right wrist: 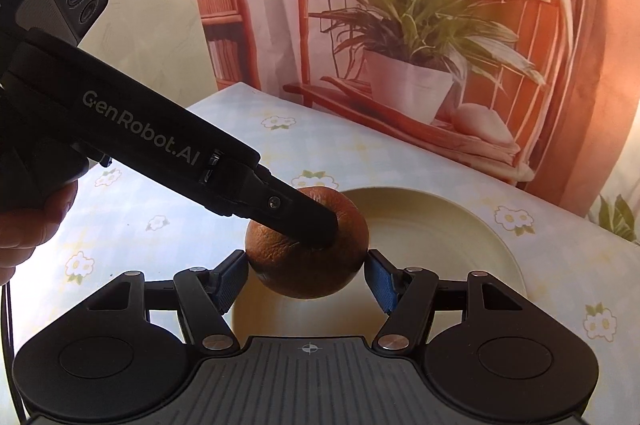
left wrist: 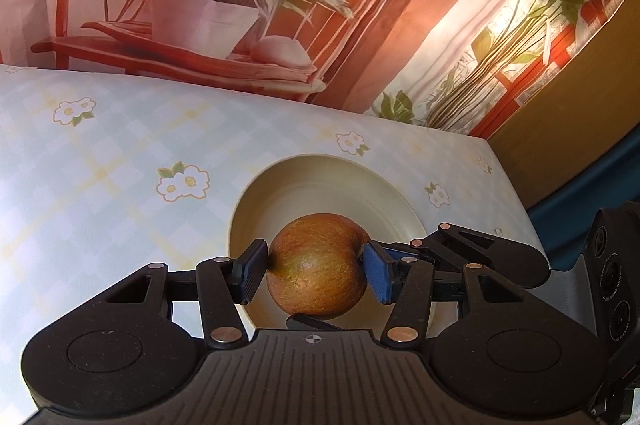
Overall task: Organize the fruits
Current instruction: 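Carry the russet apple over the cream plate and open the left tool, then withdraw the open left tool back toward the fruit cluster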
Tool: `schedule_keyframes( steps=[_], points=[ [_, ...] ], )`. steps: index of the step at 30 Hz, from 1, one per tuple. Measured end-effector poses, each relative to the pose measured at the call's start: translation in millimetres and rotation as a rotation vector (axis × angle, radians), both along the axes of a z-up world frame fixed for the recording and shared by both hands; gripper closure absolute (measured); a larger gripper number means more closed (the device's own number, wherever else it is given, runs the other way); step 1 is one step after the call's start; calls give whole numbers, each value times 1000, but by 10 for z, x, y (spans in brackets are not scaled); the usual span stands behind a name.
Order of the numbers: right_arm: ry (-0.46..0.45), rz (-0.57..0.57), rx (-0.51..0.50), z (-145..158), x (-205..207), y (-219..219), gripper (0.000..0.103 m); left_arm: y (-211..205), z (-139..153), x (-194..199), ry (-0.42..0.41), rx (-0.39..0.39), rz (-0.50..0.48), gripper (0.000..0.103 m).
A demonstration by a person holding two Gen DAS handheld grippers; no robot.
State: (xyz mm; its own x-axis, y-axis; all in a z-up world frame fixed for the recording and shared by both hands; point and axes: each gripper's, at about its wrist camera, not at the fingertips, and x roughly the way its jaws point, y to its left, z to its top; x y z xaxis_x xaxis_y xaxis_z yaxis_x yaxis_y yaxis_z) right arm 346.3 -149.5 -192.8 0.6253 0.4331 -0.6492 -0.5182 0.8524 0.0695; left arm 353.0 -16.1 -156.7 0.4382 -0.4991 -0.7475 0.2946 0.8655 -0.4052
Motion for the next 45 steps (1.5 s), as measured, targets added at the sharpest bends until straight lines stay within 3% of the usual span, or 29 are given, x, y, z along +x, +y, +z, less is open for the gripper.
schedule_keyframes(
  steps=[7, 12, 20, 27, 34, 42, 45],
  points=[
    [26, 8, -72, -115, 186, 103, 43, 56, -175, 152, 51, -19, 26, 49],
    [25, -3, -71, -120, 189, 124, 42, 135, -159, 141, 60, -49, 73, 51],
    [-5, -28, -66, -52, 34, 92, 35, 221, 78, -99, -18, 3, 135, 50],
    [-67, -126, 31, 53, -388, -286, 36, 241, 348, -547, -145, 114, 175, 49],
    [-115, -294, 134, 12, -905, -831, 36, 243, 541, -1065, -277, 223, 244, 46],
    [-189, -334, 139, -156, -1461, -1189, 36, 207, 487, -1481, -304, 248, 317, 45],
    [-223, -336, 135, -224, -1616, -1266, 36, 187, 430, -1622, -274, 242, 324, 45]
  ],
)
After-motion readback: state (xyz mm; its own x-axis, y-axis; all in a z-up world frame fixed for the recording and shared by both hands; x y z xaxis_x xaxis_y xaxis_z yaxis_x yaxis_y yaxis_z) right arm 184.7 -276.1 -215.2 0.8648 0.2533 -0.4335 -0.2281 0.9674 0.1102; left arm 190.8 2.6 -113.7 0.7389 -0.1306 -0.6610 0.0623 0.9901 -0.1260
